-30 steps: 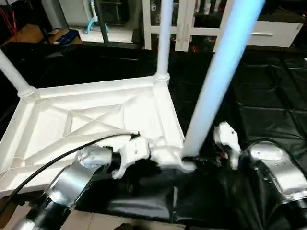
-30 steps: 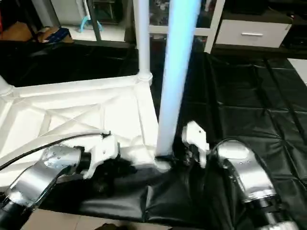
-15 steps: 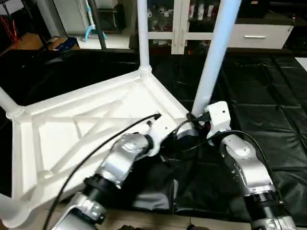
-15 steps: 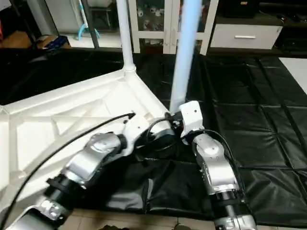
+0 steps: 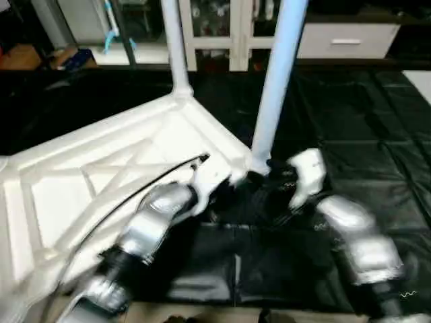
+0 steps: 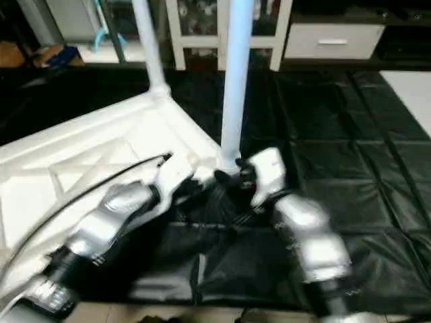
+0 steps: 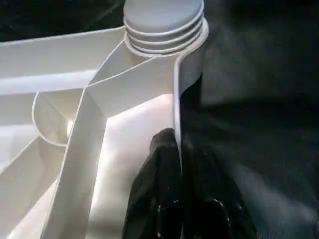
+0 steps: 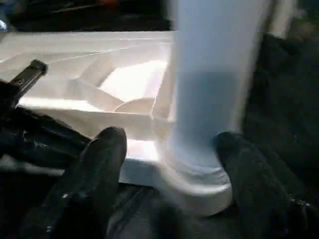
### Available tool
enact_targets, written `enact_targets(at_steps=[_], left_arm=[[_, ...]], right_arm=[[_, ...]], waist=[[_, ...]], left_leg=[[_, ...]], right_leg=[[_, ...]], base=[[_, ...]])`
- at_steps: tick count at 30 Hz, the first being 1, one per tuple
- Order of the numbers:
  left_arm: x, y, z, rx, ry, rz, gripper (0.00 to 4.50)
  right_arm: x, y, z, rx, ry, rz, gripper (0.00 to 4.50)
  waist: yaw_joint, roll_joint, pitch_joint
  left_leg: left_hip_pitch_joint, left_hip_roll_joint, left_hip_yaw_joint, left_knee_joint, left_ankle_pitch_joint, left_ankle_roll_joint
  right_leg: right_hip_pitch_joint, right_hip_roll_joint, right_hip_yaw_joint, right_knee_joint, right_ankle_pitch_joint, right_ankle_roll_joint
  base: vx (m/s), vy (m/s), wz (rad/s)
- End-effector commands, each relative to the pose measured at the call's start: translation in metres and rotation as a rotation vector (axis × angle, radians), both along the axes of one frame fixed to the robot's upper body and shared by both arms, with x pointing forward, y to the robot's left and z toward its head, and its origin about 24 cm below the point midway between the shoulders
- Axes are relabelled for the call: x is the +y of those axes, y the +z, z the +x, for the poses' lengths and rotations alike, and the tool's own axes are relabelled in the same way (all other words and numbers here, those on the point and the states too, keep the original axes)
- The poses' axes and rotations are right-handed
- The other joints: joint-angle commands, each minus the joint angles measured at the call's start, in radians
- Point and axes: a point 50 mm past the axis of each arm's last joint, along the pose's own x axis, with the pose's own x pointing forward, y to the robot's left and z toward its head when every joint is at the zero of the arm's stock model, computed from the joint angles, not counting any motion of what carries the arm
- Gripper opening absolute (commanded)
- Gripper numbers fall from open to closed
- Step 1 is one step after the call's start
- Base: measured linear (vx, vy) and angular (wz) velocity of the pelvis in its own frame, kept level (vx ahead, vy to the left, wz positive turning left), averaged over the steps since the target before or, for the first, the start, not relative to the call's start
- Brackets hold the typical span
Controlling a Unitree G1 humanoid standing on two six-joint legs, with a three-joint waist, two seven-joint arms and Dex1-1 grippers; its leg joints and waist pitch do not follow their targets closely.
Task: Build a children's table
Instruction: Rotate leg to tighten
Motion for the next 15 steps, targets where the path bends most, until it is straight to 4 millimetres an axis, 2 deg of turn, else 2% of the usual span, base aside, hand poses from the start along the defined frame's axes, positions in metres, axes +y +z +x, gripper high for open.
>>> enact_targets(at_steps=[1, 3, 4, 6, 7, 9, 11, 12, 14, 15], left_arm=[[0.001, -0.02, -0.015, 0.104, -0.09, 0.051, 0.0], [0.011, -0.022, -0.029, 0.147, -0.189, 0.066, 0.0], [0.011, -0.022, -0.029, 0.147, -0.189, 0.066, 0.0], [0.016, -0.022, -0.033, 0.151, -0.218, 0.081, 0.0], [0.017, -0.022, -0.034, 0.152, -0.231, 0.081, 0.0], [0.02, -0.02, -0.038, 0.16, -0.256, 0.072, 0.0], [0.02, -0.017, -0.042, 0.168, -0.278, 0.06, 0.0], [0.02, -0.017, -0.042, 0.169, -0.28, 0.059, 0.0], [0.019, -0.012, -0.048, 0.182, -0.325, 0.036, 0.0], [0.019, -0.011, -0.05, 0.19, -0.34, 0.031, 0.0]], right_arm=[[0.006, 0.009, -0.004, -0.029, 0.112, 0.003, 3.27], [-0.006, 0.014, -0.013, -0.034, 0.266, -0.081, 3.27], [-0.006, 0.014, -0.013, -0.034, 0.266, -0.081, 3.27], [-0.011, 0.015, -0.017, -0.027, 0.332, -0.119, 3.27], [-0.014, 0.015, -0.019, -0.021, 0.358, -0.129, 3.27], [-0.016, 0.015, -0.022, -0.009, 0.408, -0.146, 3.27], [-0.016, 0.015, -0.025, -0.001, 0.455, -0.16, 3.27], [-0.016, 0.015, -0.026, 0.001, 0.461, -0.161, 3.27], [-0.014, 0.014, -0.033, 0.029, 0.557, -0.162, 3.27], [-0.013, 0.013, -0.034, 0.031, 0.569, -0.164, 3.27]], waist=[[0.007, -0.017, -0.057], [0.015, -0.02, -0.061], [0.019, -0.019, -0.065], [0.022, -0.019, -0.07], [0.023, -0.021, -0.068], [0.026, -0.023, -0.067], [0.029, -0.023, -0.062], [0.029, -0.023, -0.062], [0.033, -0.023, -0.055], [0.032, -0.023, -0.053]], left_leg=[[0.026, 0.099, -0.055, -0.092, -0.229, 0.086], [0.028, 0.101, -0.054, -0.087, -0.181, 0.109], [0.026, 0.101, -0.054, -0.082, -0.121, 0.129], [0.031, 0.099, -0.05, -0.072, -0.046, 0.164], [0.026, 0.099, -0.05, -0.069, -0.018, 0.185], [0.025, 0.101, -0.051, -0.069, -0.023, 0.196], [0.028, 0.105, -0.05, -0.075, -0.079, 0.179], [0.028, 0.105, -0.05, -0.075, -0.079, 0.179], [0.035, 0.108, -0.051, -0.085, -0.165, 0.131], [0.034, 0.107, -0.05, -0.087, -0.181, 0.123]], right_leg=[[0.026, -0.059, 0.028, -0.055, -0.216, -0.227], [0.03, -0.061, 0.029, -0.046, -0.152, -0.246], [0.035, -0.061, 0.026, -0.034, -0.082, -0.262], [0.033, -0.057, 0.025, -0.022, 0.021, -0.286], [0.036, -0.06, 0.025, -0.019, 0.046, -0.294], [0.039, -0.063, 0.024, -0.02, 0.02, -0.297], [0.037, -0.062, 0.024, -0.03, -0.075, -0.291], [0.037, -0.062, 0.024, -0.03, -0.075, -0.291], [0.034, -0.06, 0.026, -0.04, -0.184, -0.274], [0.032, -0.058, 0.027, -0.042, -0.2, -0.269]], base=[[0.052, -0.021, 0.05], [0.059, -0.01, 0.02], [0.062, -0.006, 0.01], [0.032, 0.002, 0.01], [0.0, 0.0, 0.0], [0.0, 0.0, 0.0], [0.0, 0.0, 0.0], [0.0, 0.0, 0.0], [0.0, 0.0, 0.0], [0.0, 0.0, 0.0]])
